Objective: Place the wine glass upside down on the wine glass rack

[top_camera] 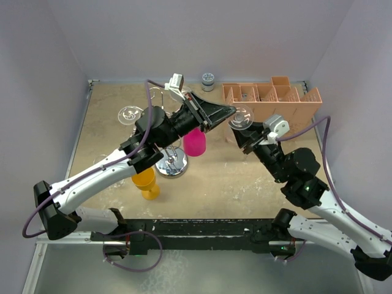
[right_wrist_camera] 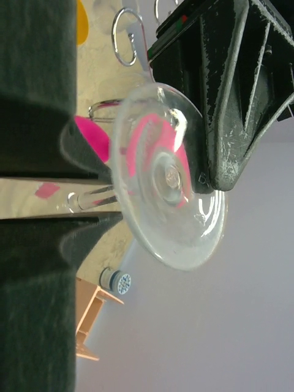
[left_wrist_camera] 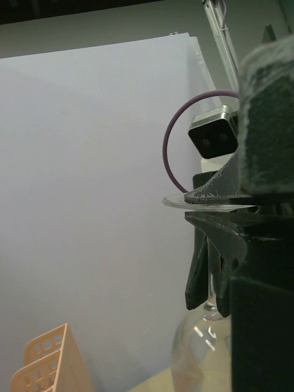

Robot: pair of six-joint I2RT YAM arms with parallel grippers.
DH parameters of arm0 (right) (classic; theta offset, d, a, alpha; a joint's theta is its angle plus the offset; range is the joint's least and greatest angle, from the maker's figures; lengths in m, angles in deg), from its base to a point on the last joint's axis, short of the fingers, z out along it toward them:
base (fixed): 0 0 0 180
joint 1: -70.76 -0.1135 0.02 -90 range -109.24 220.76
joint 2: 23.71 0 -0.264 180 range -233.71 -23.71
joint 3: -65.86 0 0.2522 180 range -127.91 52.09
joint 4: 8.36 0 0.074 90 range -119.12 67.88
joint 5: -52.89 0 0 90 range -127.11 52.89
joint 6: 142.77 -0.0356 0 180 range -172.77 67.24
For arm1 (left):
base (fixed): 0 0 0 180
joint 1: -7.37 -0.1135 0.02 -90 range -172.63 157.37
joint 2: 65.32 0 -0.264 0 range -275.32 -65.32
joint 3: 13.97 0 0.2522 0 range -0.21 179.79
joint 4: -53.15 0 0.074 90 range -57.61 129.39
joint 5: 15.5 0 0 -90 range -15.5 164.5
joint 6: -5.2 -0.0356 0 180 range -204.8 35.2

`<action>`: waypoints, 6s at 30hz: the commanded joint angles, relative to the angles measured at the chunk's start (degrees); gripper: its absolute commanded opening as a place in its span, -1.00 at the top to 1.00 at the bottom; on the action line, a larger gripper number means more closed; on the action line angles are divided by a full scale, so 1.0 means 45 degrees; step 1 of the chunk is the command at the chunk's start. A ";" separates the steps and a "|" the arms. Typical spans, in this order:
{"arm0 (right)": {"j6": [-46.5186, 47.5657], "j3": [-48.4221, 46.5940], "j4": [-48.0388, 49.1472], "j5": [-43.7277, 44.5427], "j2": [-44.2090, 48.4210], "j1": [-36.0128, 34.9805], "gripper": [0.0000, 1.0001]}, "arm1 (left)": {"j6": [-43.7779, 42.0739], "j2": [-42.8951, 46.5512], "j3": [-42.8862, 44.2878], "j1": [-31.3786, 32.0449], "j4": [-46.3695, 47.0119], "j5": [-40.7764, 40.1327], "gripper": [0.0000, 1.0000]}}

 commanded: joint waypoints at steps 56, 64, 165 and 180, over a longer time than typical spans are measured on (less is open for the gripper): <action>-0.2775 0.0424 0.0687 0.0354 0.2916 -0.0049 -0.47 | -0.2219 -0.1564 0.3953 -1.0844 -0.2172 0.2849 1.00; -0.2969 0.0553 0.0667 0.0276 0.2906 -0.0048 -0.47 | -0.2518 -0.0099 0.2219 -1.1628 -0.3351 0.2173 1.00; -0.3869 0.1027 0.1179 0.0405 0.2698 -0.0053 -0.46 | -0.2365 -0.0034 0.1340 -1.0408 -0.4456 0.2077 1.00; -0.3981 0.1115 0.1135 0.0369 0.2878 -0.0048 -0.46 | -0.3801 0.0469 0.1710 -1.0408 -0.6227 0.1696 1.00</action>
